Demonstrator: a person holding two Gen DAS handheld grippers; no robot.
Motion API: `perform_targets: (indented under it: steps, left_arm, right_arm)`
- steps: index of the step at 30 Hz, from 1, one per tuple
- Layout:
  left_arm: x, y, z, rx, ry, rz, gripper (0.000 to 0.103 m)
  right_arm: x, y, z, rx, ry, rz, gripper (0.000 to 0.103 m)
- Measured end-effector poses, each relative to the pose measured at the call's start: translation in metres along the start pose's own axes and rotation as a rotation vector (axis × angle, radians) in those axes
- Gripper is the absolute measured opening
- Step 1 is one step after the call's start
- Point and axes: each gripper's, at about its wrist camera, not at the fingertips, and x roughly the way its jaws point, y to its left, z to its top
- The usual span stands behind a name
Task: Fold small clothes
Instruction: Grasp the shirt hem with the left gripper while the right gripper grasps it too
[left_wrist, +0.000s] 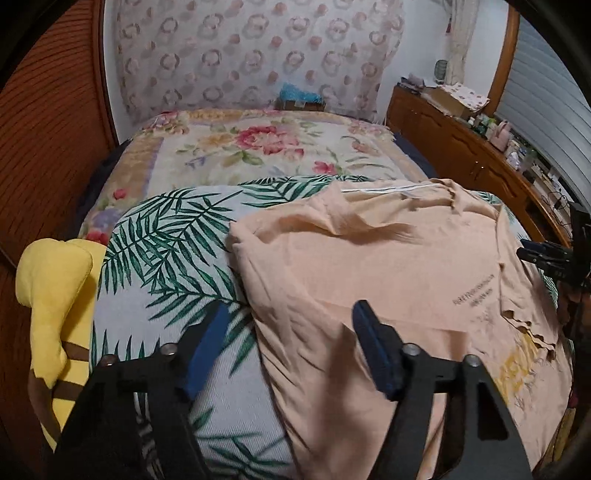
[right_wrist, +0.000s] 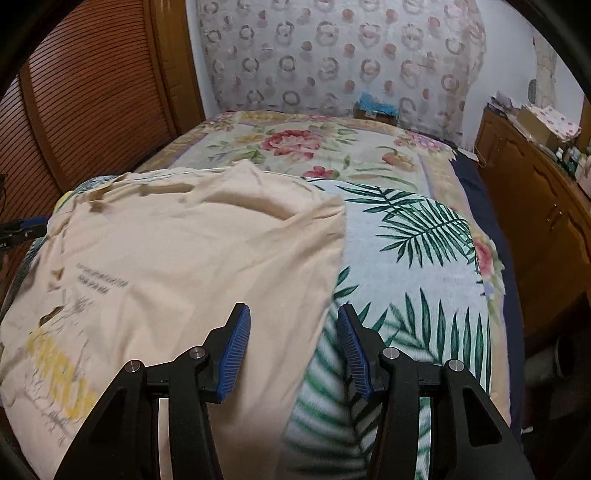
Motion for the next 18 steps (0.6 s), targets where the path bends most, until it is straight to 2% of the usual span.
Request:
perform_targets:
  steps: [5,11,12,13,14,15,16,17,18]
  left_arm:
    - [0.015,0.003,0.004,-0.016,0.035,-0.013,0.064]
    - [0.018,-0.001,0.003,0.003,0.038,-0.003,0.061]
    - [0.018,-0.002,0.003,0.006,0.036,-0.004,0.057]
    - [0.017,-0.003,0.002,0.013,0.031,-0.002,0.045]
    - [0.018,-0.004,0.003,0.020,0.032,-0.001,0.028]
    - [0.017,-0.006,0.003,0.027,0.039,0.003,0.023]
    - [0.016,-0.008,0.004,0.029,0.043,-0.006,0.013]
    - [0.012,-0.012,0.005,0.038,0.037,-0.024,0.011]
    - [0.008,-0.016,0.007,0.051,0.029,-0.027,0.010]
  right_arm:
    - [0.007,0.001,0.009,0.023,-0.006,0.021,0.051]
    - [0.016,0.006,0.015,-0.032,0.003,-0.001,0.051]
    - [0.016,0.008,0.015,-0.042,0.002,-0.006,0.051]
    - [0.017,0.011,0.015,-0.054,-0.001,-0.012,0.051]
    - [0.017,0.012,0.014,-0.061,-0.006,-0.014,0.051]
    - [0.016,0.011,0.014,-0.069,-0.011,-0.012,0.038]
    - [0.015,0.013,0.013,-0.082,-0.017,0.008,0.030]
    - [0.014,0.016,0.013,-0.102,-0.020,0.008,0.017]
    - [0.014,0.018,0.013,-0.114,-0.017,0.010,0.008]
